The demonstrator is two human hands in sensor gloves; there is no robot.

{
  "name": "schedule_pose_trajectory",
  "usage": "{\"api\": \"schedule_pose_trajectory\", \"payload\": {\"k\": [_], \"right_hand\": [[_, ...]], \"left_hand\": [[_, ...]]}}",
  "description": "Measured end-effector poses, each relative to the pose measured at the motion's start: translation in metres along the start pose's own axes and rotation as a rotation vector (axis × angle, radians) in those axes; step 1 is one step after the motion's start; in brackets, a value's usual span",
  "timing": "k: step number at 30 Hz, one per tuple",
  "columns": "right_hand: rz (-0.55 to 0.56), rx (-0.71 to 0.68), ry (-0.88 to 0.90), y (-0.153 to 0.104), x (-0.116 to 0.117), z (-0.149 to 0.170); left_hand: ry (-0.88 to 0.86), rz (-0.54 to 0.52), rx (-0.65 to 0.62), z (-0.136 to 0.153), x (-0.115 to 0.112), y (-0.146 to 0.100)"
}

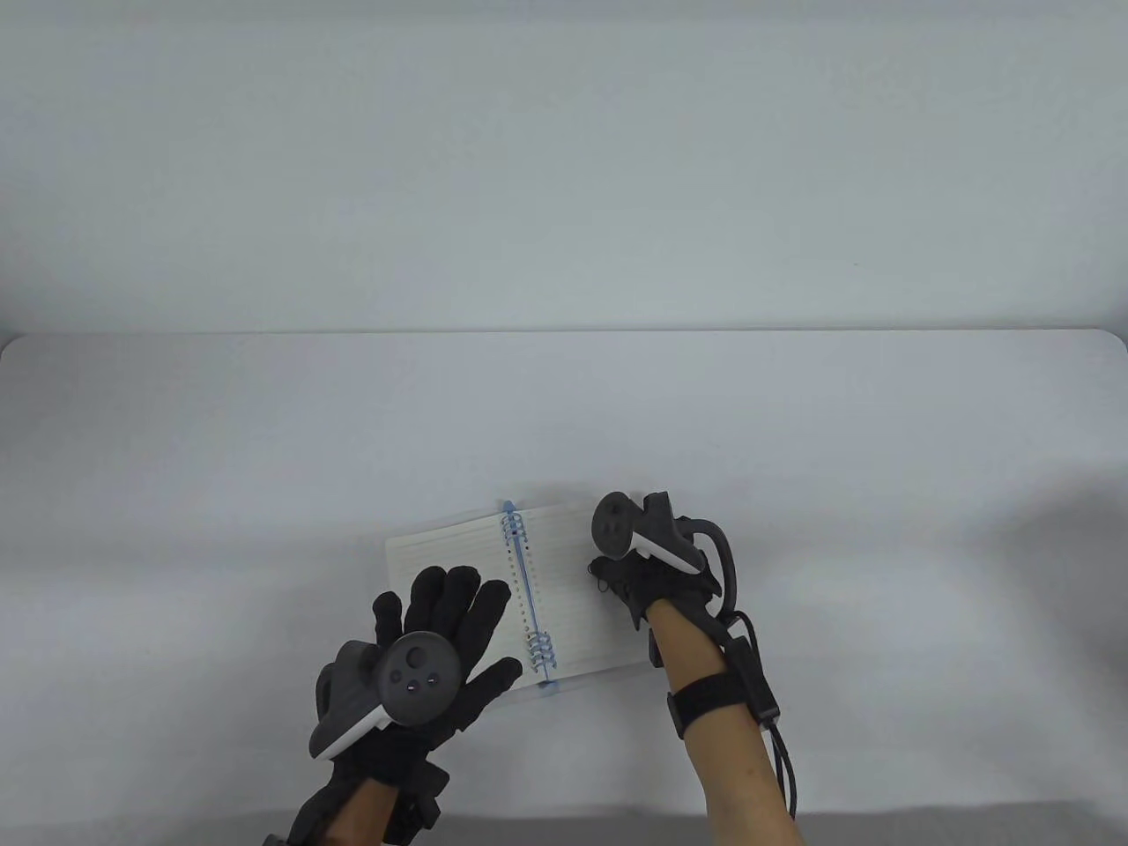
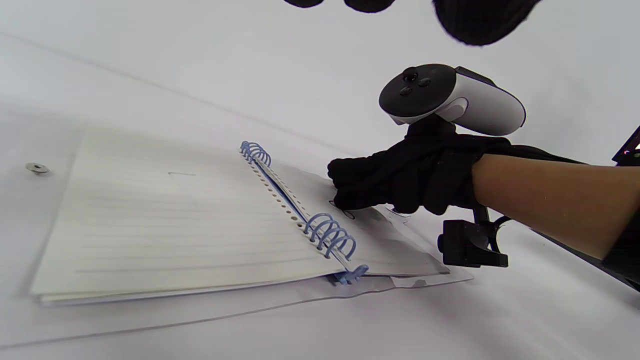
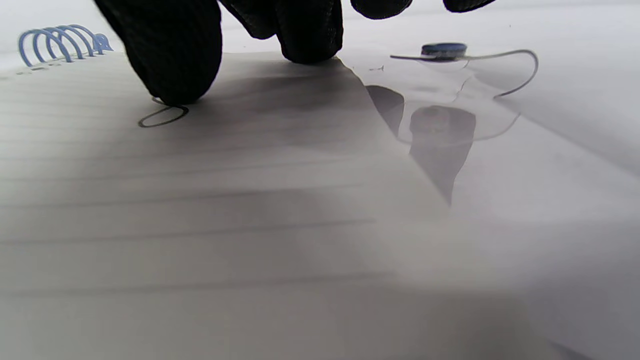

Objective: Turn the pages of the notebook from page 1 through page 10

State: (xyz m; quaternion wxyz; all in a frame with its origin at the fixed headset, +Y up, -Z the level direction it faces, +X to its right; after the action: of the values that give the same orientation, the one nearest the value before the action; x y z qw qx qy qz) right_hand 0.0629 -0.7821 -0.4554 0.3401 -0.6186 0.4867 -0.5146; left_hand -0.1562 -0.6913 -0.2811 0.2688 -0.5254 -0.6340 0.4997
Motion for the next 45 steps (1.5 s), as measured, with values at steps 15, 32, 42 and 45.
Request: {"api": "schedule_pose_trajectory", "payload": {"k": [15, 32, 42, 45], "right_hand": [[0.0, -0.125, 0.456, -0.007, -0.023, -0.009], [-0.031, -0.124, 1.23, -0.03, -0.02, 0.027], [-0.18, -0.08, 0.82, -0.038, -0.025, 0.031], [-0.191, -0.142, 0.901, -0.036, -0.028, 0.024]], "left_hand": [[0.002, -0.011, -0.002, 0.0, 0.001, 0.0], [0.005, -0.022, 0.001, 0.002, 0.003, -0.001], [0.004, -0.021, 0.012, 0.002, 0.003, -0.002], [0.005, -0.026, 0.014, 0.003, 0.003, -0.003]]}}
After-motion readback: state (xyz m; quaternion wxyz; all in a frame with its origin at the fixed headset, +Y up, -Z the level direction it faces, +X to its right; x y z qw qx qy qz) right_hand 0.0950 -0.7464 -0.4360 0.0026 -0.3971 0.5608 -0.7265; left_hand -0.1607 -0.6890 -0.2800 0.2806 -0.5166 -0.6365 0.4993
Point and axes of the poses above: the tracker on the back of each hand, its own z axis roughly to the little-finger side, its own y axis roughly from the wrist to the fingertips, x = y × z, the point moved 4 cm from there along y, roughly from the wrist to the fingertips, and after that the axes turned 5 degrees about -x, right-handed, at the moved point
